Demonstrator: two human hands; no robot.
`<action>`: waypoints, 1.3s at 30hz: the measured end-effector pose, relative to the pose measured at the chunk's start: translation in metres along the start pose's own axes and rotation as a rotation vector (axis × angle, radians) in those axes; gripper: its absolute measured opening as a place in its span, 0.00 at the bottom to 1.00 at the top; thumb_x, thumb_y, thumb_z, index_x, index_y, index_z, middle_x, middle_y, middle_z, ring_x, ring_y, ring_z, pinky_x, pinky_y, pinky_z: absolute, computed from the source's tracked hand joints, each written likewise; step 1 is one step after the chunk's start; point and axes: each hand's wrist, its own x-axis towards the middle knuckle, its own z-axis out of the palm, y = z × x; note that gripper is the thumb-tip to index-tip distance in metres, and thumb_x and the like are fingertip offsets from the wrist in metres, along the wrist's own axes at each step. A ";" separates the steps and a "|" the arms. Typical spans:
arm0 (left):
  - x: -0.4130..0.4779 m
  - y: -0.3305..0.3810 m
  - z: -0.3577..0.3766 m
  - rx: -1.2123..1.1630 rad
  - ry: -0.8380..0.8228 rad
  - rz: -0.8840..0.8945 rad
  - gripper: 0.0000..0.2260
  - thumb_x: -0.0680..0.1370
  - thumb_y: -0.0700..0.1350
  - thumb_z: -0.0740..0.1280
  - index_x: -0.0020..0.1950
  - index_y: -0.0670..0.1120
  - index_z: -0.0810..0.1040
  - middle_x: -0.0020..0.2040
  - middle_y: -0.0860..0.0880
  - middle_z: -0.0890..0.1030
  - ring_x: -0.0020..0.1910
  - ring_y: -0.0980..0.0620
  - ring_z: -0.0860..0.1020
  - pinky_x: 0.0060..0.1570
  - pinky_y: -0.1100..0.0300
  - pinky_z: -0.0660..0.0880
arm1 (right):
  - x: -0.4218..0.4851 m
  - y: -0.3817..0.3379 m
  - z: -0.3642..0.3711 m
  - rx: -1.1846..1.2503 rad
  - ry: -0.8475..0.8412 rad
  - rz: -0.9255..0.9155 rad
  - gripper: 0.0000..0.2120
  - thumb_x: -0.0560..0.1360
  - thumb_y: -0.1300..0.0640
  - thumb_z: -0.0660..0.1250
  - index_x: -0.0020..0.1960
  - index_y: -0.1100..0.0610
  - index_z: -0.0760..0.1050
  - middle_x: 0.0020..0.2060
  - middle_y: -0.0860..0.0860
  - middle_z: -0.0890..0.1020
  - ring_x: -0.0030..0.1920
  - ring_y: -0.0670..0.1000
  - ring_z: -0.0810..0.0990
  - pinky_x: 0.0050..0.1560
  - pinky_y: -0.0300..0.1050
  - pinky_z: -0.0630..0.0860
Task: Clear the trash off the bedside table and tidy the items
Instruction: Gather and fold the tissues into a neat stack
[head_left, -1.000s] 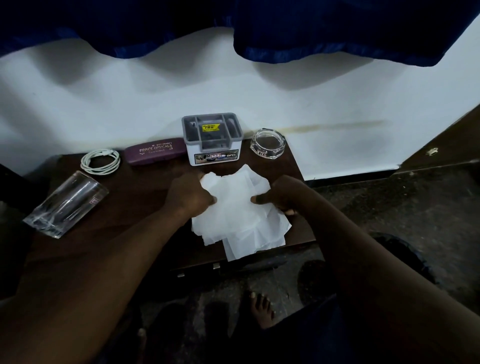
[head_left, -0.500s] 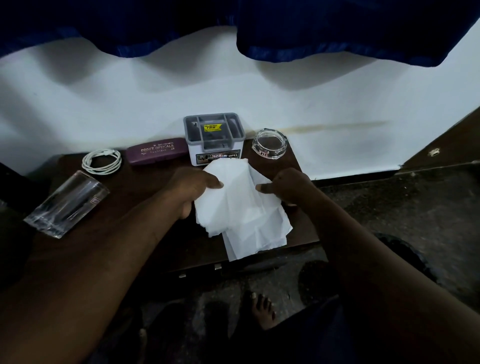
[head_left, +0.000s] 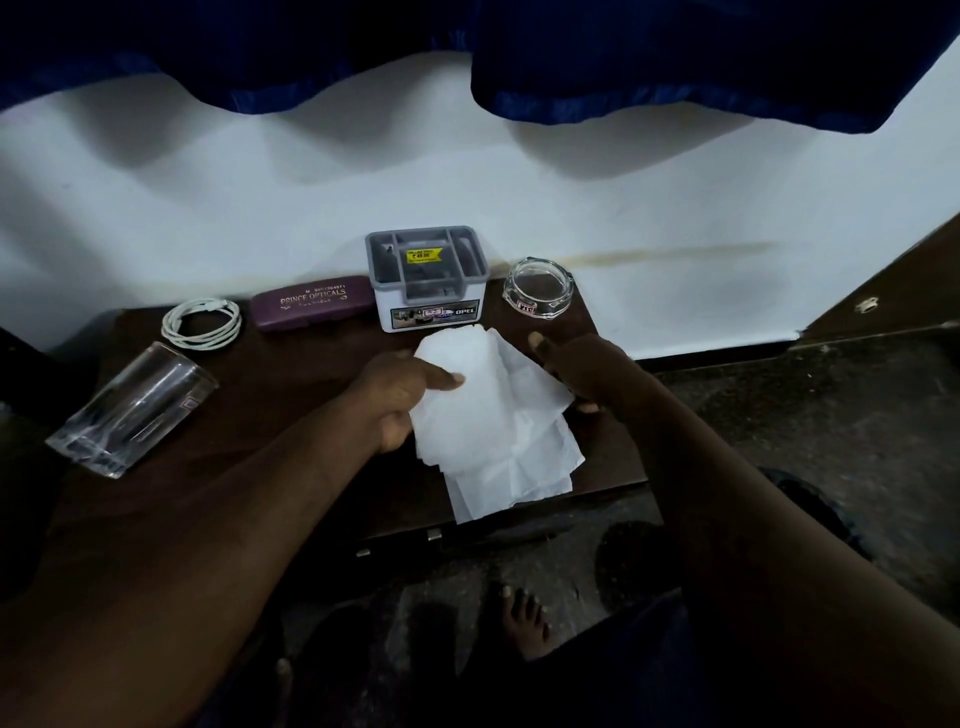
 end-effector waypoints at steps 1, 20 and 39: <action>0.001 0.001 0.001 -0.015 -0.029 0.003 0.23 0.72 0.28 0.73 0.66 0.37 0.78 0.61 0.37 0.84 0.59 0.35 0.82 0.61 0.35 0.77 | -0.001 0.000 0.000 0.025 0.001 -0.002 0.31 0.78 0.29 0.57 0.41 0.55 0.81 0.39 0.55 0.83 0.34 0.52 0.79 0.24 0.36 0.68; 0.020 -0.008 -0.002 0.475 0.184 0.180 0.20 0.71 0.35 0.77 0.63 0.42 0.80 0.59 0.42 0.84 0.56 0.40 0.82 0.59 0.41 0.80 | 0.003 -0.002 0.006 0.296 0.025 -0.174 0.21 0.75 0.44 0.74 0.45 0.64 0.81 0.34 0.53 0.81 0.36 0.50 0.77 0.46 0.46 0.74; 0.013 -0.008 -0.014 0.725 0.223 0.146 0.22 0.68 0.32 0.79 0.59 0.42 0.78 0.52 0.42 0.81 0.40 0.44 0.84 0.34 0.51 0.84 | 0.020 -0.001 0.022 -0.082 0.032 -0.027 0.27 0.60 0.32 0.78 0.29 0.55 0.75 0.20 0.46 0.75 0.25 0.43 0.74 0.27 0.38 0.64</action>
